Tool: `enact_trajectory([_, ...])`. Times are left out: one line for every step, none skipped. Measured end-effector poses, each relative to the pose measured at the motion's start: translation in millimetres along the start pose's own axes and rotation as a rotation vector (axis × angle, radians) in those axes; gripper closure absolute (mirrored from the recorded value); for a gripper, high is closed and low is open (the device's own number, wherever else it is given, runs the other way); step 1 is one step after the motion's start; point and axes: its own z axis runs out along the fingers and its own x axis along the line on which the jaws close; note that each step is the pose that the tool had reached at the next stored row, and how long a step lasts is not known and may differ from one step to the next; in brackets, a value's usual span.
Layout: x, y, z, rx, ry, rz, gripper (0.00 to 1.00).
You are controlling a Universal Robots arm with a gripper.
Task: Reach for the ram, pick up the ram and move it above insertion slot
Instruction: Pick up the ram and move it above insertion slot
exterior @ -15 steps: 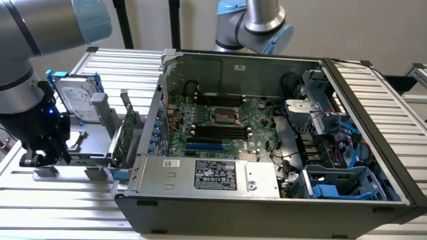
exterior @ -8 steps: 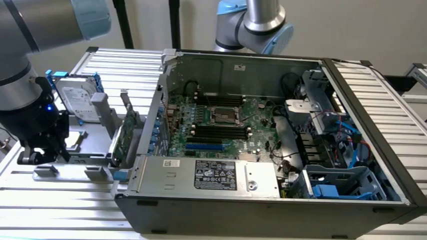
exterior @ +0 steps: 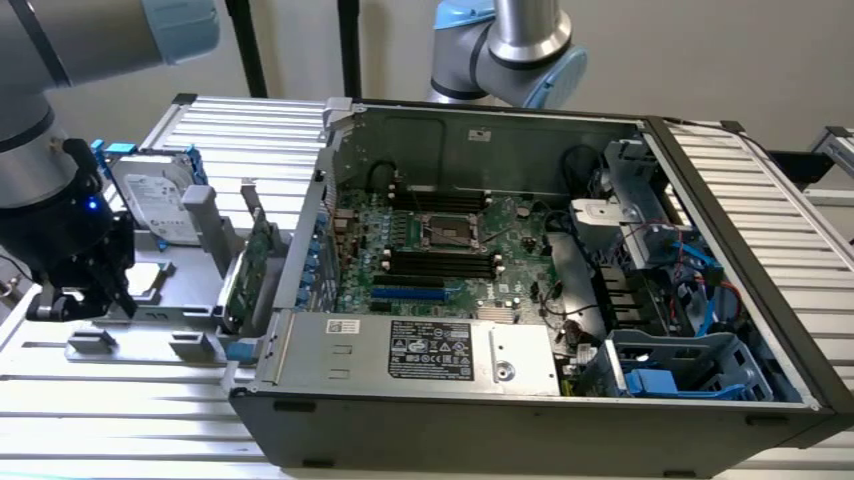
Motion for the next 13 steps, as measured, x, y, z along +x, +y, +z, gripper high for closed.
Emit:
enact_trajectory([0.0, 0.0, -1.2, 0.0, 0.0, 0.0, 0.87])
enact_trajectory([0.0, 0.0, -2.3, 0.0001, 0.0, 0.0, 0.87])
enact_trajectory([0.0, -0.1, -3.4, 0.0, 0.0, 0.0, 0.87])
enact_trajectory([0.0, -0.1, -4.5, 0.0, 0.0, 0.0, 0.87])
enact_trajectory([0.0, -0.1, -5.6, 0.0, 0.0, 0.0, 0.87])
enact_trajectory([0.0, -0.2, -6.6, 0.0, 0.0, 0.0, 0.87])
enact_trajectory([0.0, -0.2, -7.4, 0.0, 0.0, 0.0, 0.87])
enact_trajectory([0.0, -0.3, -8.2, 0.0001, 0.0, 0.0, 0.87])
enact_trajectory([0.0, -0.3, -9.0, 0.0, 0.0, 0.0, 0.87])
enact_trajectory([0.0, -0.3, -9.9, 0.0001, 0.0, 0.0, 0.87])
enact_trajectory([0.0, -0.4, -10.8, 0.0, 0.0, 0.0, 0.87])
enact_trajectory([0.0, -0.4, -11.6, 0.0, -0.0001, 0.0, 0.87])
enact_trajectory([-0.1, -0.4, -12.6, 0.0, -0.0001, 0.0, 0.87])
